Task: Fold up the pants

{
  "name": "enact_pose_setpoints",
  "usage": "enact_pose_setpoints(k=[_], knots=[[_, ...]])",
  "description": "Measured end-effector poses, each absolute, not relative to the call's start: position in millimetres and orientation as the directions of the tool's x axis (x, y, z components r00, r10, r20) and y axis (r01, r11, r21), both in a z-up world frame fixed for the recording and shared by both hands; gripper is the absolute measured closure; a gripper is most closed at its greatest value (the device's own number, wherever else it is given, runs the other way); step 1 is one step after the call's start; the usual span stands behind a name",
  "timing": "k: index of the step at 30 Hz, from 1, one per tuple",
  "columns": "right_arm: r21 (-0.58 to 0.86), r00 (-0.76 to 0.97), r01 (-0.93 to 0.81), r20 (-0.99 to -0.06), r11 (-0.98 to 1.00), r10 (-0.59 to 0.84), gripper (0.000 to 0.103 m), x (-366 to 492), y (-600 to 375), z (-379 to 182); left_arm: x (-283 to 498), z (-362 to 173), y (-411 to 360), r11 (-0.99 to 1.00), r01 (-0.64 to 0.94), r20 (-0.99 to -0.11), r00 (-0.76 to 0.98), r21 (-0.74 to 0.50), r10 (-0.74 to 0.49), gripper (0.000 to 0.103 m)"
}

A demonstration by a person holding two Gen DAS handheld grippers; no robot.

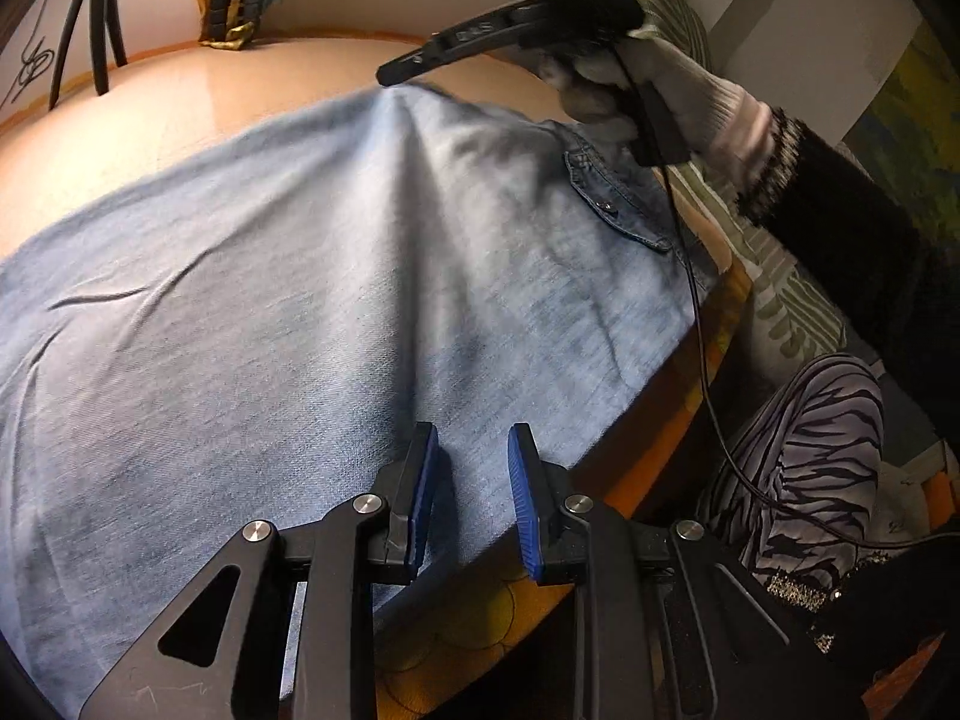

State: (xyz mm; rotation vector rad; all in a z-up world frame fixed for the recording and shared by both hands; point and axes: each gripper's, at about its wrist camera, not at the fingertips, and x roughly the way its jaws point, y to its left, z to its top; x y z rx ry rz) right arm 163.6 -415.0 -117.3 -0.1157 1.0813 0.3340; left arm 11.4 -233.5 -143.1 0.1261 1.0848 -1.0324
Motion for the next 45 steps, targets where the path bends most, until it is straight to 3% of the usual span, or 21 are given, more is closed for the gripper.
enact_pose_setpoints(k=[5, 9, 19, 27, 29, 30, 31, 37, 45], knots=[[0.114, 0.459, -0.215, -0.865, 0.970, 0.204, 0.091, 176.9, -444.5, -110.6, 10.6, -141.3, -233.9, 0.553, 0.743, -0.774, 0.075, -0.377, -0.628, 0.081], [0.164, 0.514, -0.164, -0.828, 0.973, 0.226, 0.066, 148.7, -475.8, -92.0, 10.5, -140.4, -234.3, 0.556, 0.740, -0.775, 0.074, -0.379, -0.628, 0.081], [0.073, 0.520, -0.007, -0.852, 0.997, 0.066, 0.062, 49.3, -538.0, -111.4, 13.4, -137.8, -232.6, 0.578, 0.725, -0.781, 0.089, -0.375, -0.619, 0.081], [-0.015, 0.502, 0.121, -0.861, 0.993, -0.075, 0.057, 36.1, -552.0, -121.5, 25.2, -105.7, -209.1, 0.625, 0.690, -0.731, 0.203, -0.365, -0.652, 0.081], [-0.038, 0.507, 0.130, -0.856, 0.991, -0.099, 0.058, 37.6, -545.4, -116.6, 31.4, -95.1, -193.7, 0.653, 0.667, -0.714, 0.256, -0.358, -0.652, 0.068], [-0.035, 0.513, 0.135, -0.852, 0.990, -0.100, 0.057, 35.7, -543.9, -114.0, 35.2, -89.7, -181.8, 0.676, 0.648, -0.701, 0.296, -0.352, -0.649, 0.057], [-0.029, 0.521, 0.140, -0.848, 0.990, -0.099, 0.057, 34.3, -541.4, -109.9, 38.4, -86.3, -171.1, 0.693, 0.631, -0.693, 0.324, -0.349, -0.644, 0.055], [0.037, 0.591, 0.111, -0.806, 0.993, -0.036, 0.055, 28.0, -509.0, -76.0, 54.6, -66.3, -85.0, 0.814, 0.467, -0.648, 0.508, -0.346, -0.567, 0.055], [0.080, 0.635, -0.074, -0.765, 0.994, 0.109, 0.051, 52.4, -420.7, -42.0, 60.0, -69.5, 46.9, 0.922, 0.145, -0.641, 0.680, -0.358, -0.356, 0.055]])
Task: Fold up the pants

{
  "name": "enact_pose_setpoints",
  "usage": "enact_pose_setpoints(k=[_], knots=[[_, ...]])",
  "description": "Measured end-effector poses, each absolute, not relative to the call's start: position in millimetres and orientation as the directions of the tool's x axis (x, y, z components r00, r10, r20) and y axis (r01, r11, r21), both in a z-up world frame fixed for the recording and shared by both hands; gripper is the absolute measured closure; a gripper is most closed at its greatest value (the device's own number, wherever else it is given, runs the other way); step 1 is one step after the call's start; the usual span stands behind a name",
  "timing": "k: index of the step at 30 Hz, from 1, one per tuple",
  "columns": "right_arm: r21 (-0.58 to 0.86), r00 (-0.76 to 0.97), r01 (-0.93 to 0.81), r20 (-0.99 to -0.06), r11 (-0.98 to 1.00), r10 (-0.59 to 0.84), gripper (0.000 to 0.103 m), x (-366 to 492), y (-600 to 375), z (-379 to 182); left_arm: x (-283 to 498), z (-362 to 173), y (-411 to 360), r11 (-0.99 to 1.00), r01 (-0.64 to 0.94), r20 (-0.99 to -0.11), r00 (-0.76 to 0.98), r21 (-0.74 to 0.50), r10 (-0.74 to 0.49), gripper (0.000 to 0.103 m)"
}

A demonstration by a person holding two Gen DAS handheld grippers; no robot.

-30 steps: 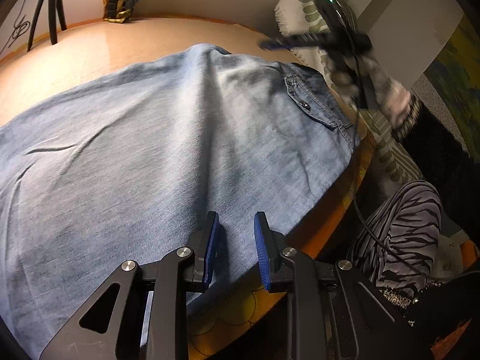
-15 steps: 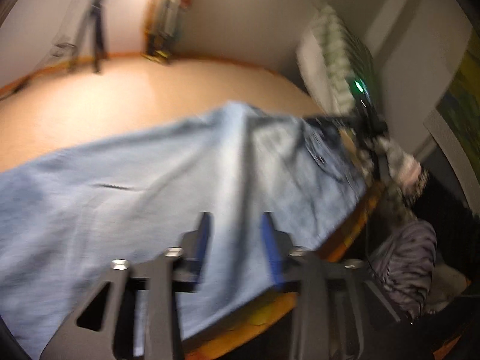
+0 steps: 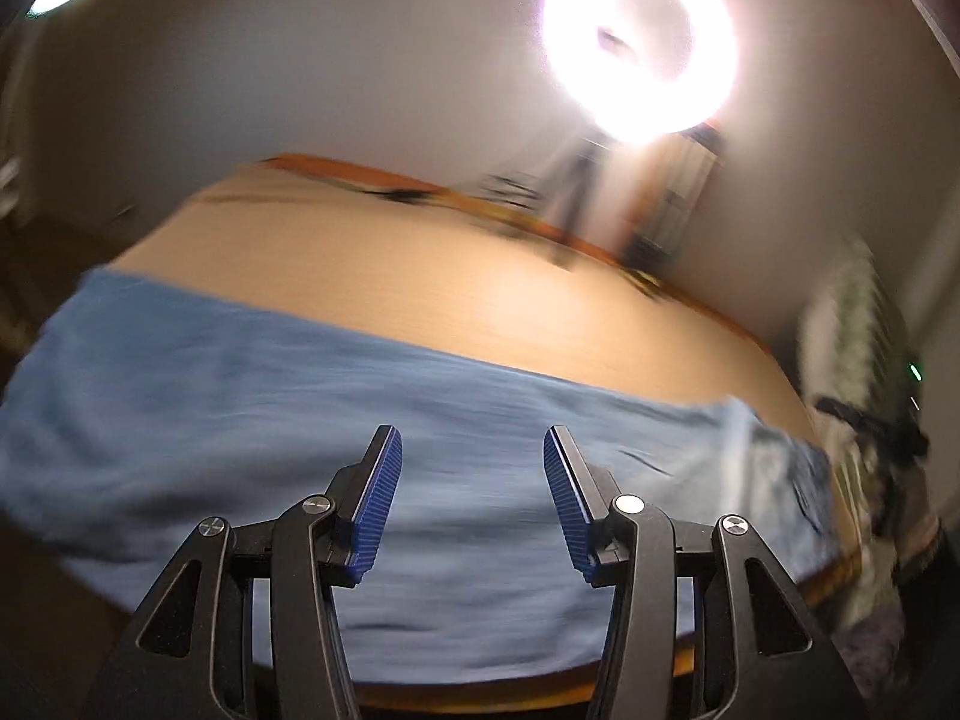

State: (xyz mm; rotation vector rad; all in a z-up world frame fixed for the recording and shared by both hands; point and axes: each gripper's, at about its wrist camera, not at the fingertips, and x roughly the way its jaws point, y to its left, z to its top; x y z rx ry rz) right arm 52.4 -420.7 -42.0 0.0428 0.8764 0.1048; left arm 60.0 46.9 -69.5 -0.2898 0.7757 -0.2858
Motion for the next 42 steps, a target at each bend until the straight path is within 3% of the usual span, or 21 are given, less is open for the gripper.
enact_pose_setpoints(k=[4, 12, 18, 25, 33, 42], knots=[[0.123, 0.638, -0.183, -0.740, 0.976, 0.212, 0.043, 71.8, -369.5, -31.6, 59.2, -75.8, 109.5, 0.928, -0.020, -0.655, 0.714, -0.372, -0.247, 0.055], [0.118, 0.590, -0.371, -0.736, 0.921, 0.332, 0.043, 120.9, -262.8, -33.8, 37.3, -104.1, 229.5, 0.845, -0.323, -0.682, 0.728, -0.425, -0.065, 0.055], [0.108, 0.525, -0.513, -0.745, 0.851, 0.411, 0.040, 158.0, -169.7, -38.9, 21.3, -132.3, 283.2, 0.751, -0.474, -0.718, 0.696, -0.460, -0.001, 0.055], [0.170, 0.392, -0.651, -0.759, 0.740, 0.520, 0.039, 211.7, -37.0, -60.2, 17.8, -144.1, 315.3, 0.710, -0.504, -0.713, 0.701, -0.492, 0.004, 0.055], [0.177, 0.254, -0.763, -0.802, 0.621, 0.541, 0.040, 255.6, 107.9, -106.8, 27.6, -141.8, 310.2, 0.703, -0.474, -0.701, 0.711, -0.530, -0.049, 0.055], [0.212, 0.181, -0.767, -0.835, 0.606, 0.520, 0.040, 299.3, 176.9, -148.8, 34.4, -154.3, 316.0, 0.685, -0.497, -0.724, 0.687, -0.534, -0.066, 0.055]])
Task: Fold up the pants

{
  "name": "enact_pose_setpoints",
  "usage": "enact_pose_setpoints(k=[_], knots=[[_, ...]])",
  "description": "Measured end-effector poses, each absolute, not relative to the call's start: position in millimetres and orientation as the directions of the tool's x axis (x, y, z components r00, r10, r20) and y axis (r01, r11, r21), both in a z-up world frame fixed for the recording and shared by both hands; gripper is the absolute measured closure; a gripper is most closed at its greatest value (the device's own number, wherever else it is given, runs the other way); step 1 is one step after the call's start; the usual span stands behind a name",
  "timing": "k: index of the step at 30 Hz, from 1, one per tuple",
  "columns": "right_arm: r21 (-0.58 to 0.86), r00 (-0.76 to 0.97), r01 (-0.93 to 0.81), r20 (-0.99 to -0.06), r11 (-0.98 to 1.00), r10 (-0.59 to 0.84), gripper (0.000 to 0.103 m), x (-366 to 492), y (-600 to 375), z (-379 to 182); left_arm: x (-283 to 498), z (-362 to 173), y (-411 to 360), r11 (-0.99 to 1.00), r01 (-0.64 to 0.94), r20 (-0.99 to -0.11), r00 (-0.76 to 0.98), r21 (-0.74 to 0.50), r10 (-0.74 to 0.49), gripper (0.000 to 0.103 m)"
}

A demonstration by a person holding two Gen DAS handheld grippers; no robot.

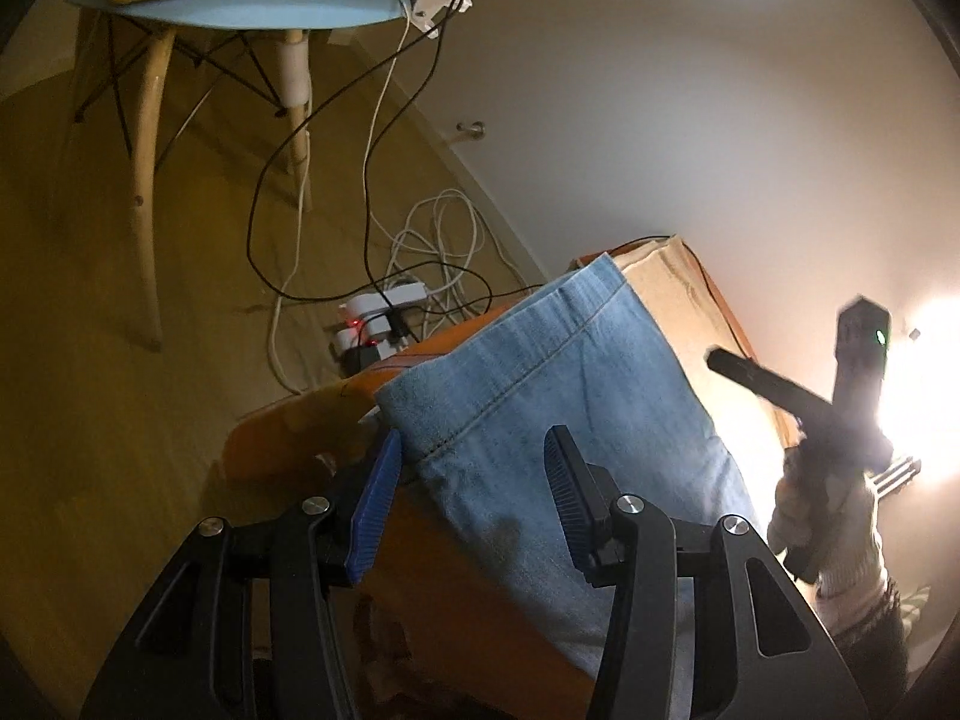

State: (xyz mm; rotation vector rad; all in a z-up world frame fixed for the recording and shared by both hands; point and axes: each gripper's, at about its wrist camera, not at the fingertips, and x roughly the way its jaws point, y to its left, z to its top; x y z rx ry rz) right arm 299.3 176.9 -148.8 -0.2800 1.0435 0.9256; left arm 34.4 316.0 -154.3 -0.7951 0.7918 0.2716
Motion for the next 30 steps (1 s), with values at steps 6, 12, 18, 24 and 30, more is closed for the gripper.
enact_pose_setpoints(k=[6, 12, 18, 24, 30], knots=[[0.227, 0.127, -0.771, -0.860, 0.595, 0.494, 0.039, 313.6, 209.4, -175.6, 38.6, -147.8, 314.1, 0.698, -0.486, -0.719, 0.693, -0.525, -0.059, 0.055], [0.211, 0.115, -0.812, -0.857, 0.545, 0.502, 0.054, 302.8, 230.0, -178.6, 37.8, -142.5, 316.3, 0.701, -0.490, -0.713, 0.700, -0.518, -0.038, 0.055], [0.078, 0.199, -0.857, -0.862, 0.509, 0.467, 0.096, 280.0, 238.7, -166.0, 33.3, -135.4, 320.7, 0.693, -0.500, -0.702, 0.712, -0.519, -0.011, 0.055], [0.036, 0.270, -0.822, -0.854, 0.569, 0.444, 0.103, 297.8, 227.8, -157.9, 34.1, -133.4, 322.5, 0.680, -0.505, -0.697, 0.717, -0.532, -0.014, 0.055], [0.035, 0.287, -0.781, -0.866, 0.623, 0.408, 0.093, 297.1, 215.1, -160.6, 37.6, -141.5, 323.6, 0.691, -0.522, -0.730, 0.683, -0.500, -0.012, 0.055]])
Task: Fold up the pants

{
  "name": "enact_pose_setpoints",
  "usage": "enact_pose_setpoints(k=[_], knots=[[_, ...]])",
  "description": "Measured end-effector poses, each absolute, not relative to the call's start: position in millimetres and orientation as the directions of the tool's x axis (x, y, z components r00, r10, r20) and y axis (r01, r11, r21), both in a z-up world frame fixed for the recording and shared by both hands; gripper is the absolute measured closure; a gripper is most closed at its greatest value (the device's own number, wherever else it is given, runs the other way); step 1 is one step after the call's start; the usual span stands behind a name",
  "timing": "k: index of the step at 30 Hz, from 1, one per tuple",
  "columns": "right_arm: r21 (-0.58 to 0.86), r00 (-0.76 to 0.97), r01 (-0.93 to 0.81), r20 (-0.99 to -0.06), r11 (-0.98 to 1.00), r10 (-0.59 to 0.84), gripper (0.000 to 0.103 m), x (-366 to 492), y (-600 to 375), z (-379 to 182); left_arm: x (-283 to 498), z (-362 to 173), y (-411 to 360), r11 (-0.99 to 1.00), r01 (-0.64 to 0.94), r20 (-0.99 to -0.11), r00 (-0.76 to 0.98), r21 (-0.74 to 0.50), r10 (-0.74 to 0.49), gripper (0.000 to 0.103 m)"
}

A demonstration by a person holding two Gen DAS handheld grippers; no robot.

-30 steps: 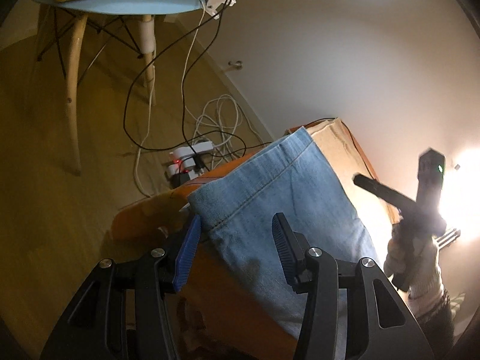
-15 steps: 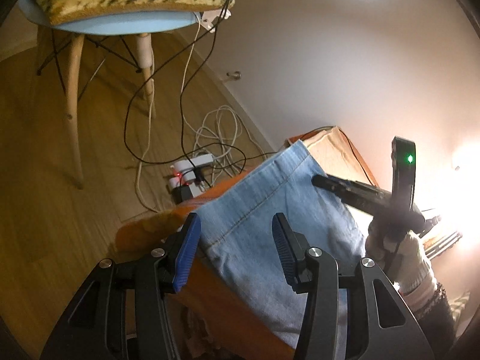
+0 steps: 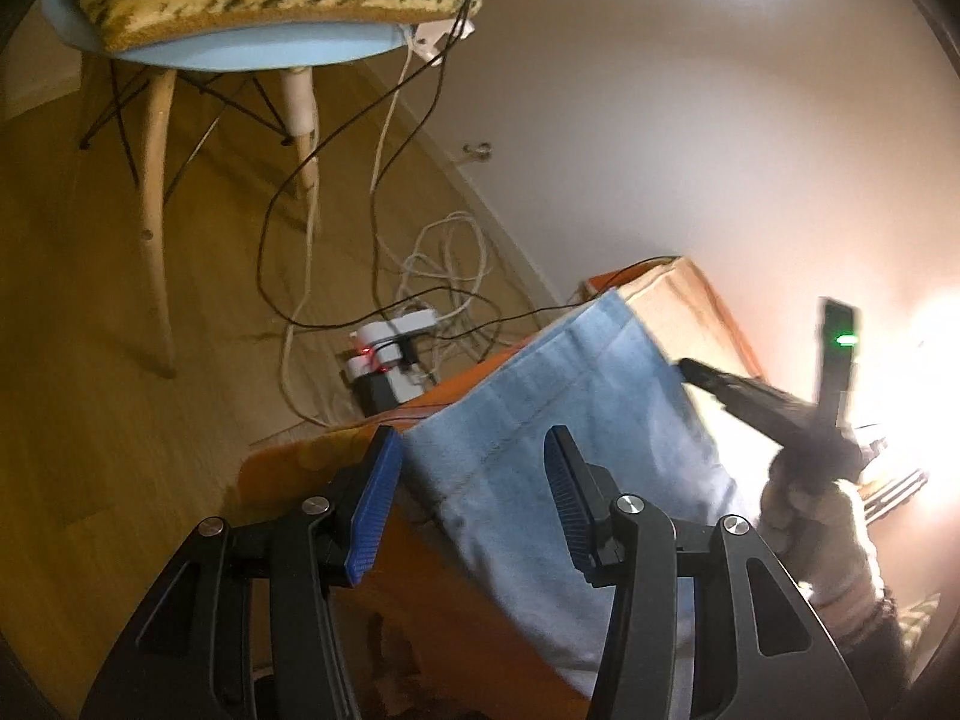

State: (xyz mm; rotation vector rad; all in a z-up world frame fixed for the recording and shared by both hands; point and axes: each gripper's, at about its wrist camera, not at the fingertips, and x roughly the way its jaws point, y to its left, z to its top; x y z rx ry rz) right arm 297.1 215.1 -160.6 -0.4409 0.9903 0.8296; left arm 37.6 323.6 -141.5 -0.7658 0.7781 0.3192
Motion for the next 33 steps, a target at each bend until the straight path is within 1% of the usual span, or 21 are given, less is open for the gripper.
enact_pose_setpoints(k=[1, 3, 4, 7, 8, 10, 13, 16, 20, 25, 27, 28, 33], knots=[[0.041, 0.289, -0.777, -0.863, 0.628, 0.415, 0.084, 293.8, 211.5, -156.5, 38.1, -144.7, 324.9, 0.688, -0.527, -0.734, 0.679, -0.499, -0.012, 0.055], [0.045, 0.293, -0.788, -0.850, 0.614, 0.439, 0.081, 281.3, 203.1, -145.2, 36.7, -150.9, 331.7, 0.663, -0.544, -0.739, 0.673, -0.515, -0.023, 0.055], [0.053, 0.291, -0.788, -0.847, 0.614, 0.446, 0.078, 276.7, 201.4, -140.7, 35.6, -153.7, 334.9, 0.645, -0.548, -0.738, 0.674, -0.533, -0.037, 0.055], [0.144, 0.239, -0.777, -0.833, 0.613, 0.499, 0.072, 263.6, 189.0, -125.6, 27.3, -159.0, 340.8, 0.582, -0.558, -0.722, 0.688, -0.591, -0.074, 0.055], [0.185, 0.214, -0.770, -0.827, 0.611, 0.520, 0.070, 256.0, 182.9, -120.1, 25.7, -158.2, 339.6, 0.580, -0.554, -0.719, 0.691, -0.598, -0.082, 0.055], [0.213, 0.187, -0.777, -0.821, 0.593, 0.540, 0.066, 238.9, 180.1, -115.6, 24.8, -156.4, 334.1, 0.599, -0.538, -0.717, 0.691, -0.594, -0.090, 0.055], [0.197, 0.169, -0.813, -0.820, 0.548, 0.547, 0.064, 203.0, 176.4, -110.8, 25.2, -161.5, 332.2, 0.581, -0.535, -0.714, 0.690, -0.613, -0.117, 0.055], [0.188, 0.126, -0.855, -0.829, 0.484, 0.545, 0.064, 162.2, 181.5, -112.8, 23.6, -167.1, 334.5, 0.550, -0.546, -0.711, 0.691, -0.632, -0.131, 0.055], [0.183, 0.101, -0.876, -0.835, 0.446, 0.541, 0.064, 127.1, 187.0, -117.0, 24.5, -173.5, 335.8, 0.532, -0.547, -0.707, 0.692, -0.647, -0.149, 0.055], [0.189, 0.107, -0.868, -0.832, 0.460, 0.544, 0.064, 116.5, 187.8, -112.2, 26.1, -185.5, 336.0, 0.461, -0.520, -0.659, 0.719, -0.720, -0.219, 0.055], [0.194, 0.112, -0.861, -0.829, 0.470, 0.548, 0.064, 115.5, 183.6, -109.1, 27.1, -182.6, 333.6, 0.459, -0.502, -0.642, 0.734, -0.733, -0.221, 0.055], [0.189, 0.121, -0.859, -0.829, 0.476, 0.546, 0.064, 115.6, 180.9, -107.0, 27.3, -180.2, 333.0, 0.466, -0.497, -0.639, 0.738, -0.732, -0.217, 0.057], [0.196, 0.137, -0.837, -0.829, 0.510, 0.543, 0.064, 119.0, 165.6, -102.4, 26.7, -167.6, 330.3, 0.482, -0.457, -0.605, 0.768, -0.748, -0.211, 0.057]])
